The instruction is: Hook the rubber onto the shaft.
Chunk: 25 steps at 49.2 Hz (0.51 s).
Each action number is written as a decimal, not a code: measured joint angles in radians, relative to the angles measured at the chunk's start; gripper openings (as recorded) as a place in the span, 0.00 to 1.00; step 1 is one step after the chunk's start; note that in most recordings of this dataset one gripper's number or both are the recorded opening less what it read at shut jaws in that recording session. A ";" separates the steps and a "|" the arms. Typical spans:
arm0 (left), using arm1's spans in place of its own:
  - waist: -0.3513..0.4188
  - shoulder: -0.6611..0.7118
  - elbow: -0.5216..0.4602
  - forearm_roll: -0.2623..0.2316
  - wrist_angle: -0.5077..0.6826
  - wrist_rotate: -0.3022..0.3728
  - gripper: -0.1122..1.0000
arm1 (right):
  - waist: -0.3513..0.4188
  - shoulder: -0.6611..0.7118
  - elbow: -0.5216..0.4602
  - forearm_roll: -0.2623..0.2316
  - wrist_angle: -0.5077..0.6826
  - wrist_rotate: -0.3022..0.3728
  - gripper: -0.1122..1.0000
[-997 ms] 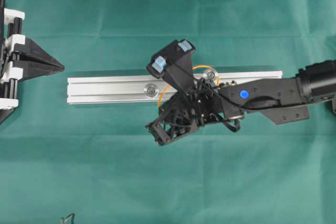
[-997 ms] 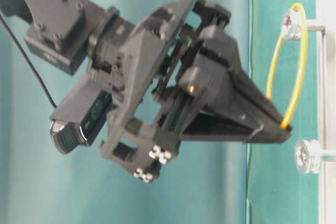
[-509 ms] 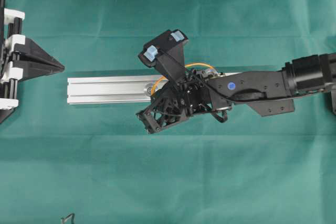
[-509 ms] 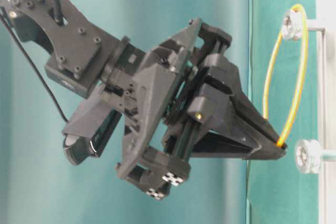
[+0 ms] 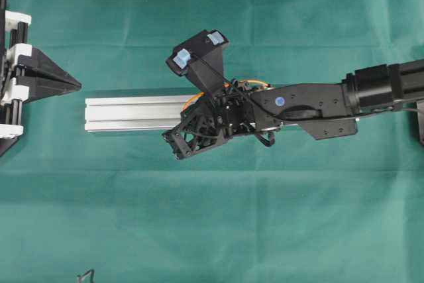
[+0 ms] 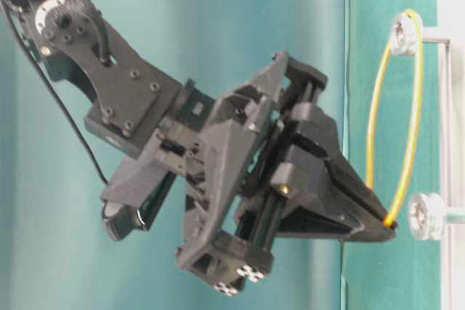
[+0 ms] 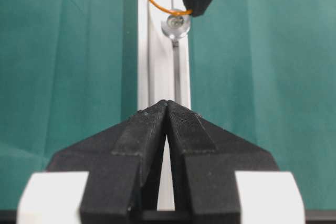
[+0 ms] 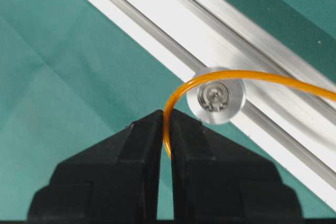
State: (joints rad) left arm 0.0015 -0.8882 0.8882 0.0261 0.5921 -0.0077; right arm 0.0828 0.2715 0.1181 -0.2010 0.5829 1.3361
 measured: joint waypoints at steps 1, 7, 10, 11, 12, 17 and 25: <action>0.000 0.000 0.000 0.000 0.000 0.000 0.10 | 0.000 0.002 -0.002 0.002 0.000 0.000 0.17; 0.000 0.002 0.000 0.000 0.000 0.000 0.10 | -0.005 0.005 -0.009 0.000 0.000 0.000 0.17; 0.000 0.000 0.000 0.000 0.000 0.000 0.10 | -0.006 0.005 -0.011 0.000 0.000 0.000 0.17; 0.000 0.000 0.000 0.000 0.000 0.000 0.10 | -0.006 0.006 -0.009 -0.002 0.000 0.000 0.17; 0.000 0.000 0.000 0.000 0.000 0.000 0.10 | -0.006 0.005 -0.011 -0.002 0.000 0.002 0.17; 0.000 0.000 0.000 0.000 0.000 0.000 0.10 | -0.008 0.006 -0.011 -0.002 0.000 0.002 0.17; 0.000 0.002 0.000 0.000 0.000 0.000 0.10 | -0.012 0.011 -0.011 -0.003 -0.002 0.002 0.17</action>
State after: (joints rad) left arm 0.0015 -0.8866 0.8882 0.0261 0.5921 -0.0077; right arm 0.0706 0.2823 0.1074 -0.2040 0.5814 1.3376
